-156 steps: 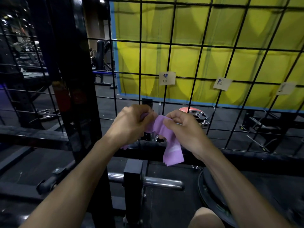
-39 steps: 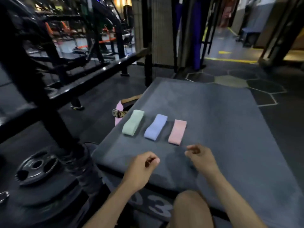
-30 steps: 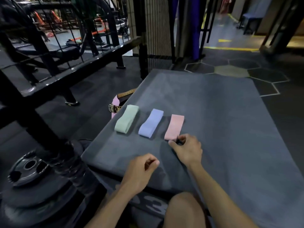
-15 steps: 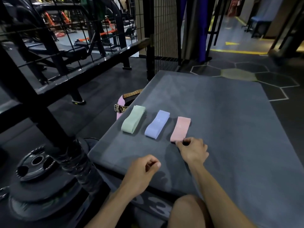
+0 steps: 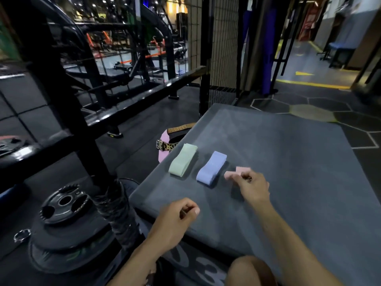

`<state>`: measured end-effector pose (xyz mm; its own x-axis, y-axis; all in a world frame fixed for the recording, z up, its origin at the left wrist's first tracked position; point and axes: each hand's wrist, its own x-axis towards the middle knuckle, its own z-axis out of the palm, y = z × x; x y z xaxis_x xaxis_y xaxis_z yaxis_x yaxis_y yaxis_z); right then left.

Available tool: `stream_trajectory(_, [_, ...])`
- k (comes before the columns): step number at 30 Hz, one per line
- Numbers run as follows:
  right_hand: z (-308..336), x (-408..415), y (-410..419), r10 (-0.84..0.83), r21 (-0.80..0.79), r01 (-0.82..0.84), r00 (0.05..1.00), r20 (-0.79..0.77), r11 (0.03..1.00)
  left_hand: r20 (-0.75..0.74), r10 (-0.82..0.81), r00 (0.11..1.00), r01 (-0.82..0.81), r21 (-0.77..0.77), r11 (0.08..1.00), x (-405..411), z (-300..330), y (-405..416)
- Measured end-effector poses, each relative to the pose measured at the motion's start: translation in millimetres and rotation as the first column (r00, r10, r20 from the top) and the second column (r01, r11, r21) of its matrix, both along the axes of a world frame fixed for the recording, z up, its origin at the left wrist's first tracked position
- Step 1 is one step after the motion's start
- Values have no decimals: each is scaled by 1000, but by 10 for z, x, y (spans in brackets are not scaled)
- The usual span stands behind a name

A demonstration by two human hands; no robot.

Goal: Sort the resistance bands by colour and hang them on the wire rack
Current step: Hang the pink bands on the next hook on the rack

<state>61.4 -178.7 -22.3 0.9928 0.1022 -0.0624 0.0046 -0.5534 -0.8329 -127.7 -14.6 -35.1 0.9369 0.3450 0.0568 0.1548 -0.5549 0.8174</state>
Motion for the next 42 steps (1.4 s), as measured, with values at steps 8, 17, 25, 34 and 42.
stream_trajectory(8, [1614,-846,57,762,130,-752,627,-166,647,309,170,936,-173,-18,985,-883,959,308])
stream_trajectory(17, [2375,-2466,958,987,229,-970,41,-155,76,366,283,886,-216,-214,953,-2438,1683,563])
stream_trajectory(25, [2508,-3556,1885,867,44,-895,-442,-231,-444,212,439,873,-322,-426,845,-3627,1648,739])
stream_trajectory(34, [2303,-4217,2423,792,-1,-814,-565,-231,-581,154,413,898,-394,-135,909,-4554,1752,782])
stream_trajectory(42, [2163,-4451,2600,765,-60,-778,-598,-239,-626,5,518,856,-508,204,837,-4850,1812,796])
